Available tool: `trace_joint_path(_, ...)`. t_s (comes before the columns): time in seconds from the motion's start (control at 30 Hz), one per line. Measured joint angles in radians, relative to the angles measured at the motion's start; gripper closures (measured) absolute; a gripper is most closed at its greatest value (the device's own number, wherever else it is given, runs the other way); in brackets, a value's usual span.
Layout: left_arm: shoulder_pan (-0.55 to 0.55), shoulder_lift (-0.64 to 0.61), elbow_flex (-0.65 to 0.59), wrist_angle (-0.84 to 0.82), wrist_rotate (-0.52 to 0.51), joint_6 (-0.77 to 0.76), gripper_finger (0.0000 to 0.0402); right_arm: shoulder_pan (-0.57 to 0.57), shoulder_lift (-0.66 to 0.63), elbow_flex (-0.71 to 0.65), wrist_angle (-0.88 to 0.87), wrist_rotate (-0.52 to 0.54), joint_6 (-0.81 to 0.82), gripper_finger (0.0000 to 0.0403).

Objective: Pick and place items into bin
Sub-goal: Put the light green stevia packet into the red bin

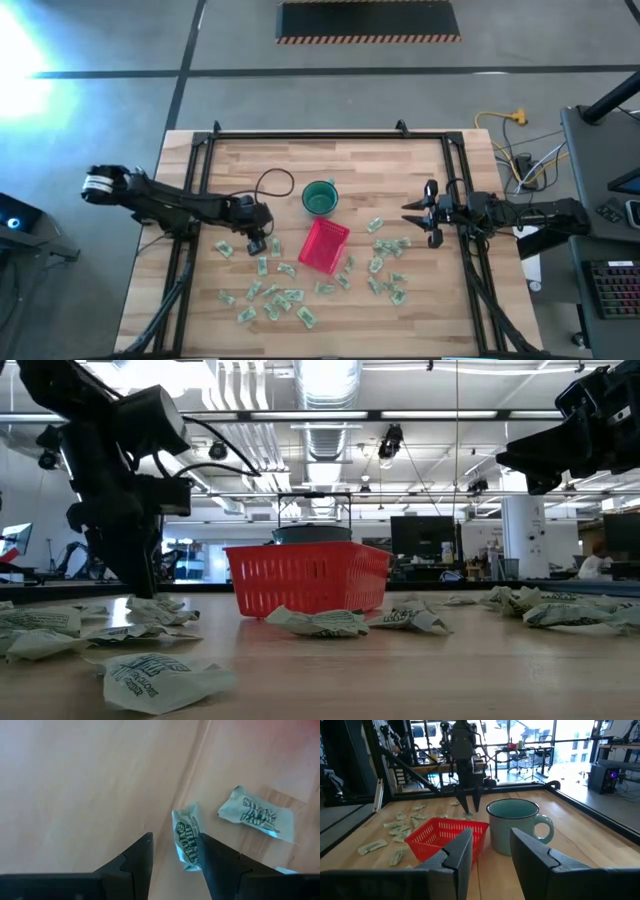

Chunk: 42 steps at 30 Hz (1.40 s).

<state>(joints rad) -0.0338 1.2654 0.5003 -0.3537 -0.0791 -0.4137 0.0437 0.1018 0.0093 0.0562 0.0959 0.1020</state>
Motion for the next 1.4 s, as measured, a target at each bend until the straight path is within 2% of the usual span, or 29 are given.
trace_joint_path(0.3,0.0,0.089,0.015,0.011,0.014,0.008,0.0274,0.0,0.005,0.0,0.0,0.001,0.0,0.028)
trace_joint_path(0.4,0.001,0.077,0.015,0.014,0.014,0.032,0.0305,0.0,0.006,0.0,0.0,0.0,0.0,0.028)
trace_joint_path(0.6,-0.001,0.024,0.013,0.011,0.024,0.081,0.0393,0.0,0.006,0.0,0.0,0.0,0.0,0.028)
trace_joint_path(0.7,-0.004,-0.003,0.013,0.013,0.012,0.085,0.0393,0.0,0.006,0.0,0.0,0.001,-0.001,0.028)
trace_joint_path(0.97,-0.037,-0.069,0.02,0.036,-0.104,0.159,0.04,0.0,0.006,0.0,0.0,0.001,-0.005,0.028)
trace_joint_path(1.1,-0.06,-0.096,0.03,0.116,-0.145,0.21,0.0401,0.0,0.006,0.0,0.0,0.001,-0.008,0.028)
trace_joint_path(1.4,-0.136,-0.061,0.031,0.542,-0.14,0.445,0.0401,0.0,0.011,0.0,0.0,0.001,-0.008,0.028)
